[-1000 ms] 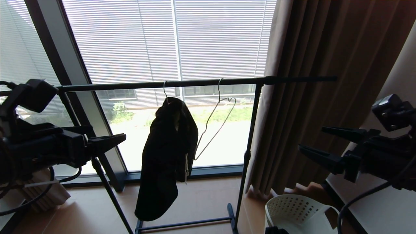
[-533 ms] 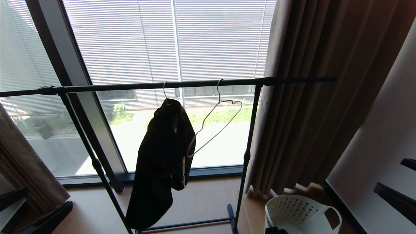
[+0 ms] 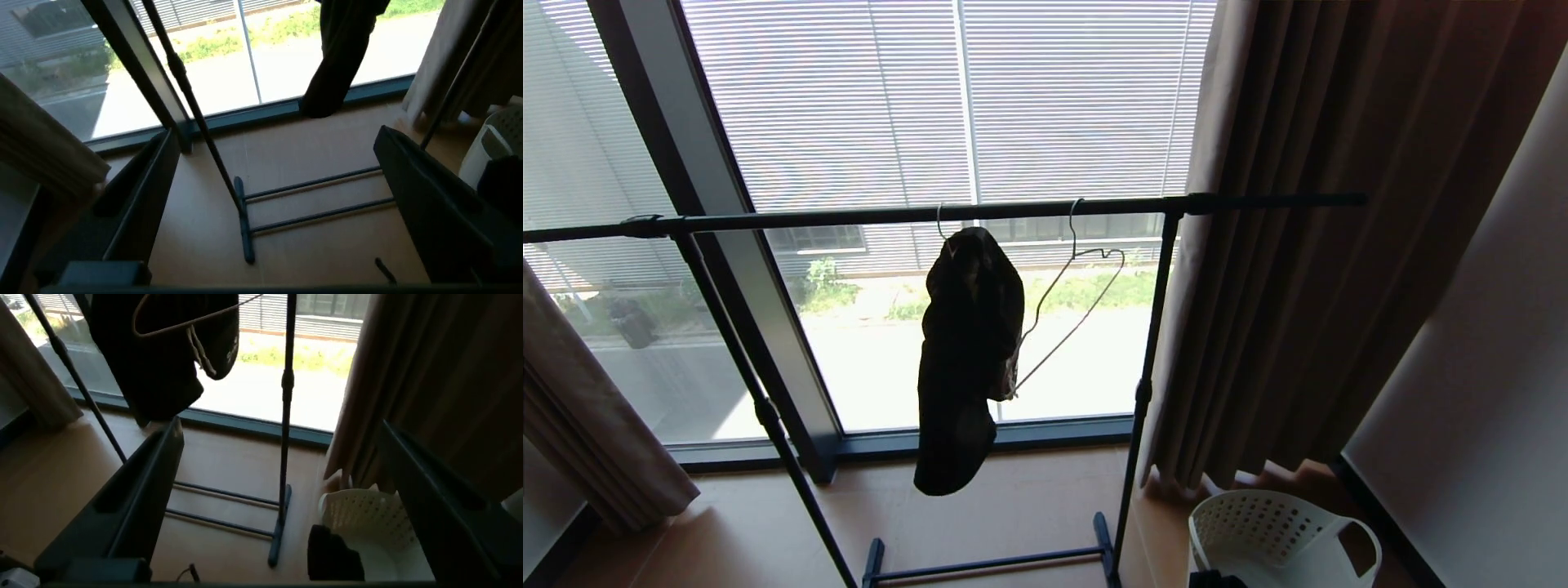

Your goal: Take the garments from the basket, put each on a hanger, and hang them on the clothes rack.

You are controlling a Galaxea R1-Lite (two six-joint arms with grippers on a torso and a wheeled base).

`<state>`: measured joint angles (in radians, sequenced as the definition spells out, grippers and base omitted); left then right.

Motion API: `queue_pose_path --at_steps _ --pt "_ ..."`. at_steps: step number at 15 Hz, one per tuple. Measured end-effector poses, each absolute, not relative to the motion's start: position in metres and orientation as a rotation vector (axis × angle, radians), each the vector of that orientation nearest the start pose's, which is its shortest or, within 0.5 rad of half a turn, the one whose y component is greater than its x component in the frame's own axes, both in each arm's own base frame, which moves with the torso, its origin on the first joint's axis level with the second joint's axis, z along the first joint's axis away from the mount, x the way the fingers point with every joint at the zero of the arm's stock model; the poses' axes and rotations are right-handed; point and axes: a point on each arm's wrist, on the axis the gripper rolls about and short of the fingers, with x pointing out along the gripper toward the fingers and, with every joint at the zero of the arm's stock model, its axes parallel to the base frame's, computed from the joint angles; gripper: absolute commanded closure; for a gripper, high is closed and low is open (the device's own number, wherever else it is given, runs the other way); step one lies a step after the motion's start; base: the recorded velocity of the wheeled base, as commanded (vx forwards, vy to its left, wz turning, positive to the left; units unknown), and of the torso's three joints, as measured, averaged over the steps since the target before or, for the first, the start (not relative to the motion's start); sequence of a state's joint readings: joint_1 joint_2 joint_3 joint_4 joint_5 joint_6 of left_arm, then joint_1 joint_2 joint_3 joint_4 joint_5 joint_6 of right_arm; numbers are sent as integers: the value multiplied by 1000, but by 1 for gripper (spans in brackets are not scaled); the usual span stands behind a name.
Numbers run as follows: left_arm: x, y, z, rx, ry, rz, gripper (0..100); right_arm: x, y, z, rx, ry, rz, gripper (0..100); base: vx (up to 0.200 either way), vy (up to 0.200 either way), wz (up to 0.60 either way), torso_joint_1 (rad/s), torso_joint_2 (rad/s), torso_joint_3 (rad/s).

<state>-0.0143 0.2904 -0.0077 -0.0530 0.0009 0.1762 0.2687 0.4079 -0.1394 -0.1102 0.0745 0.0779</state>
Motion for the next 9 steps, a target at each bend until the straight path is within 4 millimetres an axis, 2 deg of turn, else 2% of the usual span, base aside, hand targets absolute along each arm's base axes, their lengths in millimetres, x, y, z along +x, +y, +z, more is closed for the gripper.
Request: queue_pose_path --at_steps 3,6,8,9 --pt "-3 -1 83 204 202 -32 0 11 4 124 64 167 318 0 0 0 0 0 0 0" --pt "-10 -3 78 241 172 74 0 8 3 119 64 154 241 0 0 0 0 0 0 0" --pt "-13 -6 77 153 134 21 0 5 2 115 45 138 202 0 0 0 0 0 0 0" --pt "-14 -9 77 108 118 -70 0 3 2 110 27 136 189 0 0 0 0 0 0 0"
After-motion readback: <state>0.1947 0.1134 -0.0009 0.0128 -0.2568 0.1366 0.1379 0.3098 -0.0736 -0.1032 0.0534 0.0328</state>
